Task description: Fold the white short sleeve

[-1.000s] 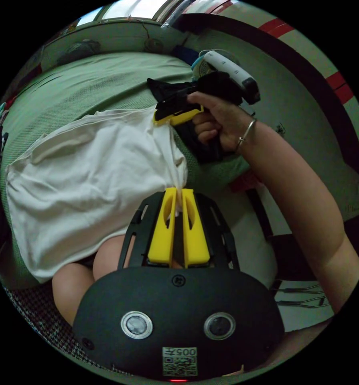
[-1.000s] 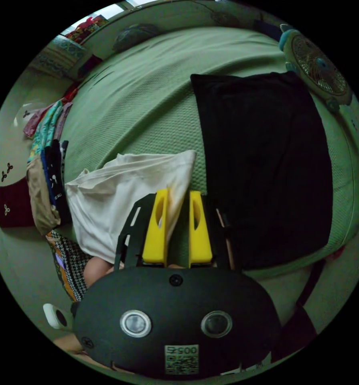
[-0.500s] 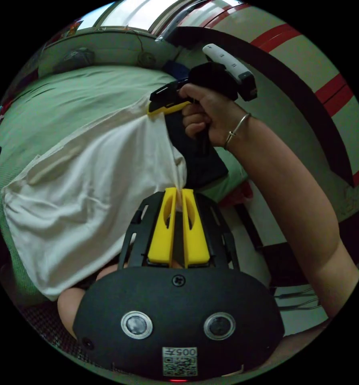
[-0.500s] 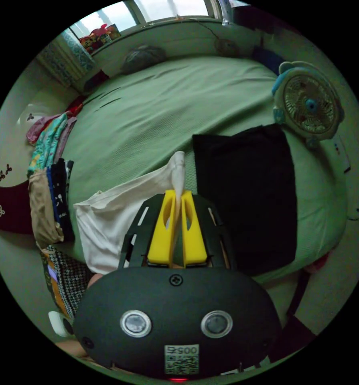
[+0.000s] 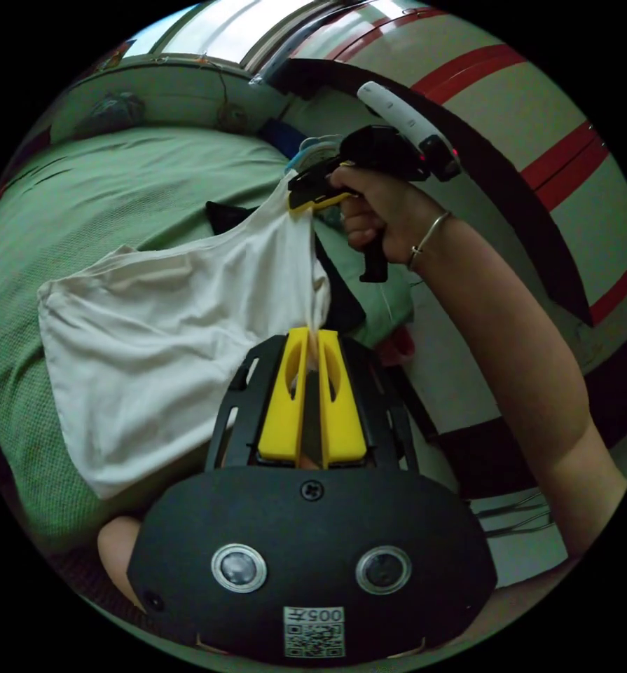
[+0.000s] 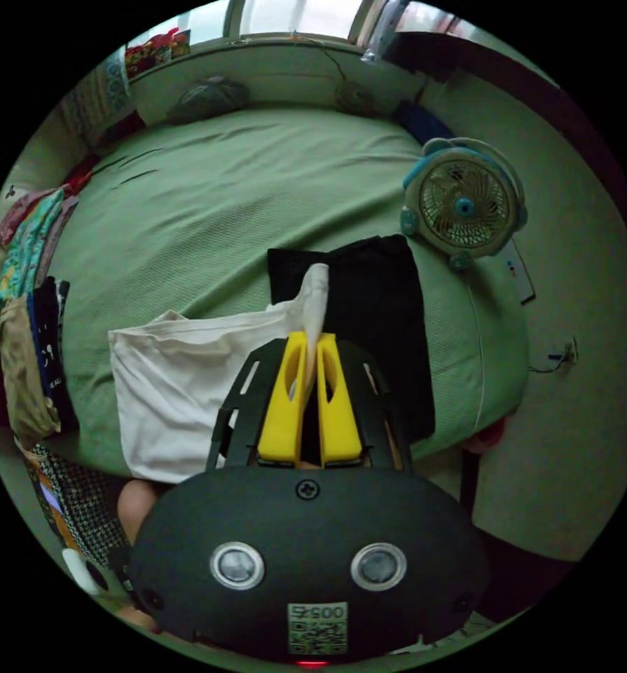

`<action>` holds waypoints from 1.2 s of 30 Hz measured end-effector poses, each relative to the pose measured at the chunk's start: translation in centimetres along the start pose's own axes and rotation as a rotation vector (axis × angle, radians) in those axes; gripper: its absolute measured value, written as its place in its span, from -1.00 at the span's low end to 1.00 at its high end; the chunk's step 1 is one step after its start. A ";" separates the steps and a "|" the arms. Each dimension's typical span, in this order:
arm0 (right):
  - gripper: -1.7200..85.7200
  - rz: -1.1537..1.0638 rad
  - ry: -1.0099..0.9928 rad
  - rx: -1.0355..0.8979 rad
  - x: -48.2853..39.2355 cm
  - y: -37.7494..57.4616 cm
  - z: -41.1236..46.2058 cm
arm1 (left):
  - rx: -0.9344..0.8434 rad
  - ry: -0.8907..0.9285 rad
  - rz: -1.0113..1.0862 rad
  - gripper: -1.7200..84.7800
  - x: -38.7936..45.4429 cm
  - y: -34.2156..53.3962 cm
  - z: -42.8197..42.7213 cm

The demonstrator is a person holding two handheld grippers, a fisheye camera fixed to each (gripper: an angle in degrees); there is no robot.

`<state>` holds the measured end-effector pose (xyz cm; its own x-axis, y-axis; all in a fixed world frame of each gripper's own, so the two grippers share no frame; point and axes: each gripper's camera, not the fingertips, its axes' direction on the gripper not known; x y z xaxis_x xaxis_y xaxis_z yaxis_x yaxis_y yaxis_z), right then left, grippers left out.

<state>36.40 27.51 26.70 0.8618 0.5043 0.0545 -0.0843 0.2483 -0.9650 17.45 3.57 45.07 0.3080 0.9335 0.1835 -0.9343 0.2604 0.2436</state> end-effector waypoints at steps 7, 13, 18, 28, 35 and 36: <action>-0.97 -0.248 0.046 0.069 -13.9 1.5 -3.4 | 0.095 -0.030 -0.159 -0.87 -6.5 3.8 -7.9; -0.90 -0.379 -0.058 0.059 -23.8 3.8 -3.0 | 0.074 -0.217 -0.257 -0.87 -11.1 7.0 -13.0; -0.87 -0.450 -0.116 0.077 -25.9 7.0 -3.3 | -0.058 -0.295 -0.316 -0.88 -14.9 7.4 -12.9; -0.80 -0.455 -0.176 0.159 -17.2 21.0 -1.0 | -0.024 -0.237 -0.287 -0.88 -15.8 6.6 -16.3; -0.79 -0.427 -0.095 0.287 -17.1 30.0 1.2 | 0.044 -0.275 -0.215 -0.87 -13.9 4.3 -19.2; -0.79 -0.429 -0.088 0.287 -17.3 30.4 1.4 | 0.043 -0.269 -0.201 -0.87 -13.6 3.8 -19.6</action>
<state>18.21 27.52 -3.17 0.8048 0.3718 0.4627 0.1230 0.6580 -0.7429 6.17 -3.26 24.85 0.5273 0.7644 0.3709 -0.8432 0.4169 0.3394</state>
